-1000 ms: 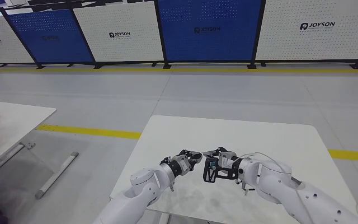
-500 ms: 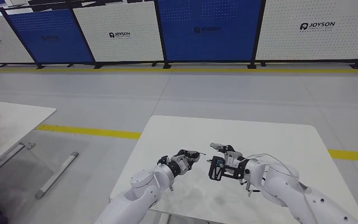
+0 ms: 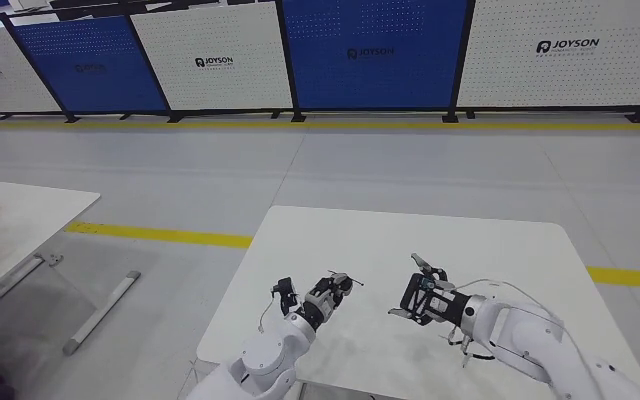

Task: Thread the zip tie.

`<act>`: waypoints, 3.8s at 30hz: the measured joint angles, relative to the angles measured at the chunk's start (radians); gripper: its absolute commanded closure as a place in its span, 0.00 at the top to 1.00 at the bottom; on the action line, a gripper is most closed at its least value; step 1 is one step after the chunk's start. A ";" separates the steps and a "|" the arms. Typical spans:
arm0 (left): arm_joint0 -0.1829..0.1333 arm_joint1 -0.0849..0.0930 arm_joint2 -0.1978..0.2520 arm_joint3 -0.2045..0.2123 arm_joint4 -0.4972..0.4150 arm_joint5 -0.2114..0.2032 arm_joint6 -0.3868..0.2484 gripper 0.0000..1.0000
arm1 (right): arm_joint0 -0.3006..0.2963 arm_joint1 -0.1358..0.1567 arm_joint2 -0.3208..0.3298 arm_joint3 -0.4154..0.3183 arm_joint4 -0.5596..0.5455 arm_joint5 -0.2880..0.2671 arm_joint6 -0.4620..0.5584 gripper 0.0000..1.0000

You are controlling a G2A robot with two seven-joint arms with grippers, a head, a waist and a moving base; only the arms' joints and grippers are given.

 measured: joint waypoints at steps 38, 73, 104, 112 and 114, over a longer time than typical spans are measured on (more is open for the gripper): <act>0.032 -0.012 0.054 0.053 0.386 -0.108 0.019 0.00 | 0.209 0.053 -0.321 0.036 0.965 0.000 -0.149 1.00; 0.120 0.000 -0.058 -0.115 0.365 -0.029 -0.009 0.00 | 0.066 -0.071 -0.013 0.268 1.580 0.000 0.531 1.00; 0.086 -0.031 0.021 -0.107 0.372 0.003 0.034 0.00 | 0.033 -0.205 0.070 0.442 1.674 0.006 0.815 1.00; 0.076 -0.038 0.031 -0.103 0.365 0.010 0.062 0.00 | 0.052 -0.225 0.058 0.489 1.709 0.000 0.824 1.00; 0.076 -0.038 0.031 -0.103 0.365 0.010 0.062 0.00 | 0.052 -0.225 0.058 0.489 1.709 0.000 0.824 1.00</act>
